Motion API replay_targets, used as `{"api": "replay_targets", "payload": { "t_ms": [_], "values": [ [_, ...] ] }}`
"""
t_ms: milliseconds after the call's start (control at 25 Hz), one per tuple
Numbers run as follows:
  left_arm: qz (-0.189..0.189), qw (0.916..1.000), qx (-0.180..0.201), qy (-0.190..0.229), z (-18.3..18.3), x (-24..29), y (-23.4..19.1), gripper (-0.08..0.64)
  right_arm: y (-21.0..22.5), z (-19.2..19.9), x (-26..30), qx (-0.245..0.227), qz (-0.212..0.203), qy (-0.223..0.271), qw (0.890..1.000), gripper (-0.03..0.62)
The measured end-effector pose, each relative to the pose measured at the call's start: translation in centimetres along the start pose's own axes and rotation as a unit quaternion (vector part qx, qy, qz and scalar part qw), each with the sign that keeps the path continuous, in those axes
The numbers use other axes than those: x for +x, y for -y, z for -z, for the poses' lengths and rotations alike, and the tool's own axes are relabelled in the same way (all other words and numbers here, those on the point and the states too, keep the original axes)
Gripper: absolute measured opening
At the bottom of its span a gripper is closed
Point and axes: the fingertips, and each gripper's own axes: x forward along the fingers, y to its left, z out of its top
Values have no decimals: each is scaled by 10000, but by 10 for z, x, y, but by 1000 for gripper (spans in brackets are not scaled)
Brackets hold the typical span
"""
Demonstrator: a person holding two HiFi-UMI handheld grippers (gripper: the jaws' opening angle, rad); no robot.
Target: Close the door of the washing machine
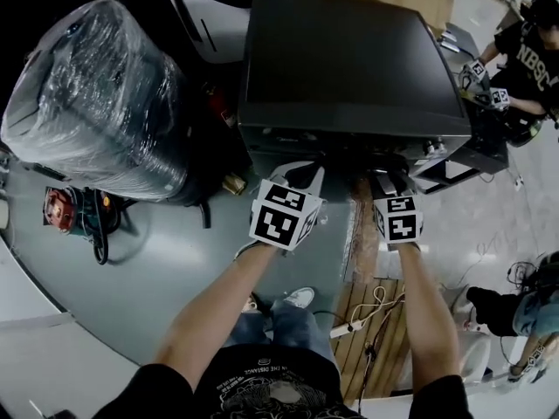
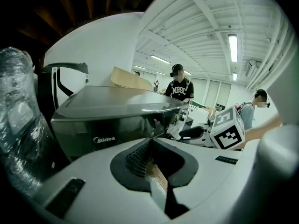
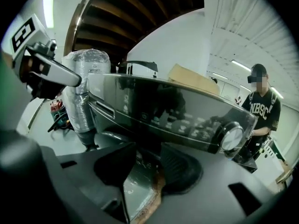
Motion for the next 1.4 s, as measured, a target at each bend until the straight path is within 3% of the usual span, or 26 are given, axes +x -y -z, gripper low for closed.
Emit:
{"api": "replay_targets", "payload": {
  "t_ms": [440, 880, 1120, 1400],
  "values": [
    [-331, 9988, -17, 358, -16, -105, -67, 37, -115, -114, -43, 194, -403, 725, 9964, 135],
    [-659, 9943, -127, 826, -30, -220, -130, 37, -224, -228, -110, 206, -724, 1485, 9860, 78],
    [-671, 9930, -84, 971, -32, -255, -150, 37, -276, -252, -138, 376, -881, 1718, 9805, 54],
    [-572, 9929, 16, 1044, -34, -266, -151, 37, -296, -263, -150, 497, -873, 1891, 9768, 32]
  ]
}}
